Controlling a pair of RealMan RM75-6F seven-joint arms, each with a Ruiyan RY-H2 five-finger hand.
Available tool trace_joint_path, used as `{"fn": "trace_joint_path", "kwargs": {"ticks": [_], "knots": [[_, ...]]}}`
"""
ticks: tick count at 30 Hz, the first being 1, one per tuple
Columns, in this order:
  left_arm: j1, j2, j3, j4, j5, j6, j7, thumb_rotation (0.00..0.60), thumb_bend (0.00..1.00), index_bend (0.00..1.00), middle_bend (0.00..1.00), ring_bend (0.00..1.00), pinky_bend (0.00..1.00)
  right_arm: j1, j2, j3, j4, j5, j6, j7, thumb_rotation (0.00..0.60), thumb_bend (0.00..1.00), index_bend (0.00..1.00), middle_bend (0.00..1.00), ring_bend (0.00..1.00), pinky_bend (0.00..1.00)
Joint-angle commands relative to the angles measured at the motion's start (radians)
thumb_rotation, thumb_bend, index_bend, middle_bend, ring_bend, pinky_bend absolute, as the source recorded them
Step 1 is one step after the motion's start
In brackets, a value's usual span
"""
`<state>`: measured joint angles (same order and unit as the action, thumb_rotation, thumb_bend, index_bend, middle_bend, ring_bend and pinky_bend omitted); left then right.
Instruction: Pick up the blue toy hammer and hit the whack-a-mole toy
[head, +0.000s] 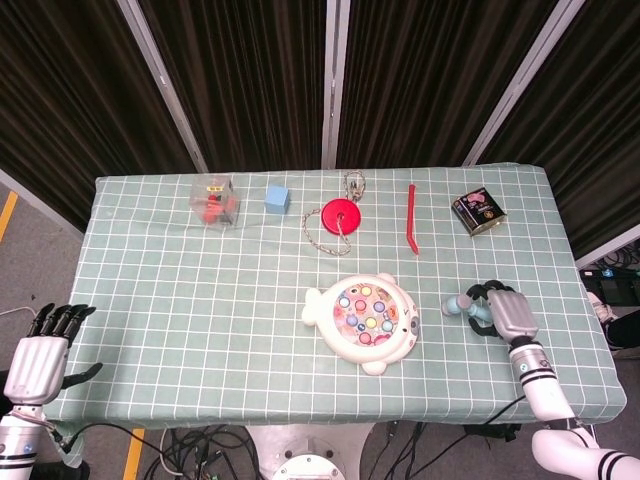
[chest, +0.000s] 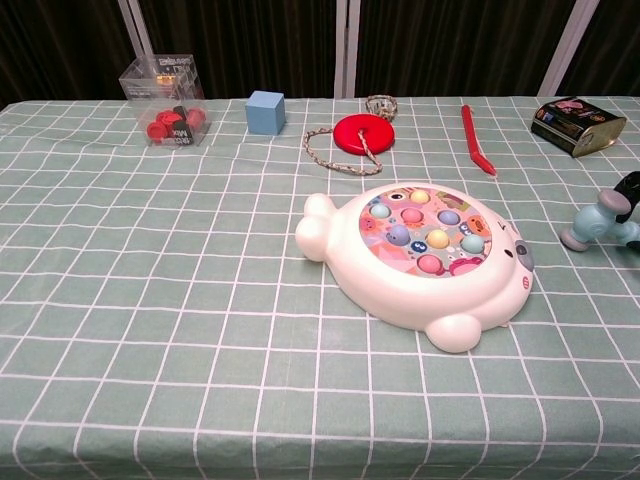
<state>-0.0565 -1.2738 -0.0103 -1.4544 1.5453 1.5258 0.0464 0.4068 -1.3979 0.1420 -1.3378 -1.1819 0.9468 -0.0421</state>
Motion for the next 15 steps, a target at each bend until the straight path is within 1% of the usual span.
{"fn": "trace_joint_path", "kwargs": {"ticks": [1, 6, 15], "knots": [[0.0, -0.001, 0.001, 0.002, 0.0, 0.0, -0.002, 0.6, 0.0, 0.19, 0.17, 0.13, 0.1, 0.006, -0.008, 0.002, 0.006, 0.003, -0.002, 0.002, 0.6, 0.26, 0.38, 0.39, 0.2, 0.26], [0.003, 0.0, 0.0, 0.006, -0.002, 0.004, -0.008, 0.6, 0.0, 0.19, 0.17, 0.13, 0.1, 0.01, -0.02, 0.0, 0.017, 0.005, -0.003, 0.002, 0.6, 0.27, 0.41, 0.43, 0.24, 0.27], [0.004, -0.004, 0.001, 0.014, -0.005, 0.0, -0.015, 0.6, 0.0, 0.19, 0.17, 0.13, 0.1, 0.012, -0.03, -0.006, 0.026, 0.003, 0.004, 0.0, 0.6, 0.29, 0.44, 0.45, 0.26, 0.29]]}}
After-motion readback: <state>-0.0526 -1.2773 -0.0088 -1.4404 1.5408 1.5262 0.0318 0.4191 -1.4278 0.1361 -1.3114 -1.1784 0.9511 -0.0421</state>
